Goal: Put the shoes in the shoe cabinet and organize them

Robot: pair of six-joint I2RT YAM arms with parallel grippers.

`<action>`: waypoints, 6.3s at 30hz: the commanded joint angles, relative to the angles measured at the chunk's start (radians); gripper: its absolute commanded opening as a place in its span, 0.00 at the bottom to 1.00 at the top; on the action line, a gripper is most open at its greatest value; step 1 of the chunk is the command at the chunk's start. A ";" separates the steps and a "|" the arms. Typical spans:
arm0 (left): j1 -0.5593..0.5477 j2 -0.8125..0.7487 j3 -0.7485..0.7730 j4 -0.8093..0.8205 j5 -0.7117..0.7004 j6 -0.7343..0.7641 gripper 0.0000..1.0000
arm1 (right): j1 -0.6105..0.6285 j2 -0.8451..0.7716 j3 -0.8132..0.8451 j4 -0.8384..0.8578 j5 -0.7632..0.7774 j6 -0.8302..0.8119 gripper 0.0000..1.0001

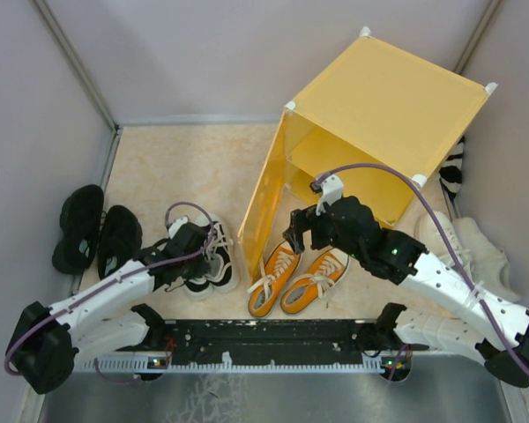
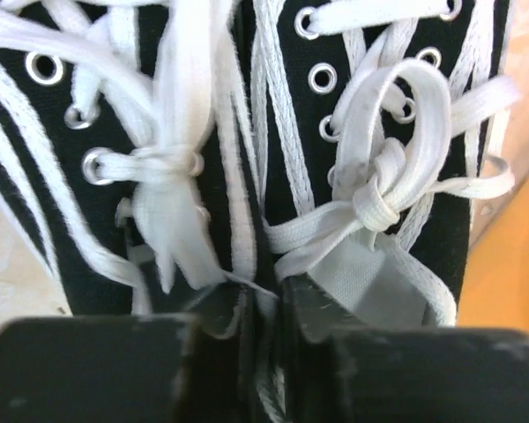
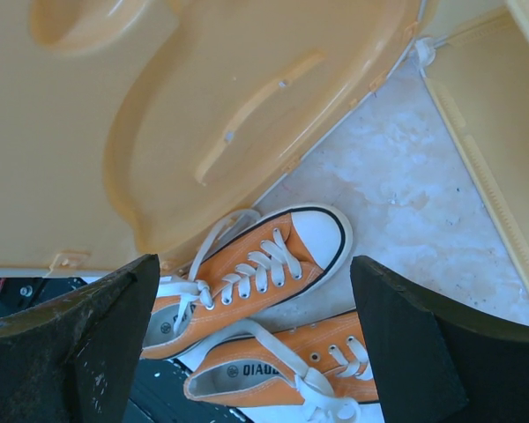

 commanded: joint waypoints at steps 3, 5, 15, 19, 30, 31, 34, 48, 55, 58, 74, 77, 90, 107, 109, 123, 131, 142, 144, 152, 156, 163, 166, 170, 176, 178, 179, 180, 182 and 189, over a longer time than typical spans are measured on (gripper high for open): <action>-0.006 0.113 -0.036 0.134 -0.019 -0.001 0.00 | 0.000 -0.022 0.012 0.026 -0.001 -0.016 0.90; -0.006 0.060 0.011 0.087 -0.066 0.017 0.00 | -0.001 -0.024 0.004 0.030 -0.016 -0.020 0.90; -0.006 -0.211 0.395 -0.094 -0.497 0.280 0.00 | -0.006 0.046 -0.094 0.186 -0.089 0.023 0.89; -0.006 -0.262 0.465 -0.057 -0.548 0.355 0.00 | -0.006 0.102 -0.125 0.322 -0.105 0.033 0.89; -0.006 -0.345 0.709 0.208 -0.548 0.609 0.00 | -0.004 0.495 0.060 0.674 -0.279 0.072 0.87; -0.006 -0.340 0.737 0.235 -0.527 0.622 0.00 | -0.003 0.537 0.089 0.701 -0.298 0.076 0.87; -0.006 -0.326 0.799 0.309 -0.458 0.650 0.00 | 0.000 0.589 0.142 0.776 -0.317 0.082 0.87; -0.006 -0.203 0.876 0.495 -0.027 0.630 0.00 | 0.000 0.218 0.020 0.529 -0.078 0.019 0.86; -0.006 -0.089 0.862 0.509 0.267 0.590 0.00 | 0.000 -0.142 0.081 0.231 0.212 -0.053 0.86; -0.006 -0.043 0.824 0.498 0.358 0.573 0.00 | 0.000 -0.222 0.145 0.159 0.306 -0.094 0.86; -0.006 0.045 0.579 0.170 0.542 0.730 0.00 | 0.000 -0.285 0.223 0.103 0.381 -0.175 0.86; -0.006 0.081 0.556 0.141 0.516 0.756 0.00 | 0.000 -0.291 0.233 0.093 0.378 -0.183 0.86; -0.007 0.356 0.564 0.098 0.428 0.879 0.00 | 0.000 -0.248 0.382 -0.046 0.352 -0.217 0.86; -0.006 0.589 0.645 0.019 0.276 0.983 0.00 | 0.000 -0.276 0.354 -0.065 0.331 -0.218 0.86; -0.004 0.590 0.638 0.020 0.237 0.998 0.00 | 0.000 -0.282 0.355 -0.064 0.330 -0.217 0.86; 0.004 0.545 0.577 0.028 0.228 1.054 0.00 | 0.001 -0.292 0.331 -0.063 0.342 -0.223 0.86; -0.016 0.424 0.540 0.090 0.244 1.083 0.00 | 0.000 -0.286 0.312 -0.044 0.334 -0.226 0.87; -0.169 0.478 0.698 0.168 0.192 1.096 0.00 | 0.001 -0.291 0.304 -0.030 0.339 -0.227 0.87; -0.174 0.507 0.734 0.180 0.227 1.084 0.00 | 0.000 -0.290 0.316 -0.037 0.343 -0.234 0.87; -0.212 0.587 0.802 0.165 0.250 1.094 0.00 | 0.001 -0.295 0.330 -0.051 0.353 -0.246 0.87; -0.216 0.561 0.785 0.163 0.259 1.092 0.00 | 0.000 -0.295 0.324 -0.047 0.354 -0.249 0.87; -0.232 0.509 0.767 0.103 0.268 1.094 0.00 | 0.000 -0.291 0.321 -0.039 0.347 -0.251 0.87; -0.241 0.462 0.789 0.037 0.241 1.088 0.00 | 0.000 -0.290 0.328 -0.043 0.353 -0.253 0.87; -0.243 0.397 0.813 0.006 0.243 1.075 0.00 | 0.000 -0.287 0.339 -0.047 0.360 -0.254 0.87; -0.242 0.427 0.932 -0.014 0.281 1.028 0.00 | 0.001 -0.265 0.384 -0.061 0.355 -0.254 0.87; -0.243 0.483 1.014 -0.053 0.263 1.018 0.00 | 0.000 -0.255 0.407 -0.071 0.353 -0.257 0.87; -0.243 0.506 1.044 -0.063 0.258 1.017 0.00 | 0.000 -0.253 0.414 -0.074 0.353 -0.261 0.87; -0.243 0.522 1.061 -0.062 0.257 1.017 0.00 | 0.001 -0.252 0.419 -0.074 0.354 -0.265 0.87; -0.242 0.549 1.092 -0.057 0.263 1.015 0.00 | 0.000 -0.251 0.424 -0.073 0.359 -0.271 0.87; -0.238 0.714 1.346 -0.118 0.242 0.989 0.00 | 0.000 -0.218 0.467 -0.089 0.359 -0.286 0.87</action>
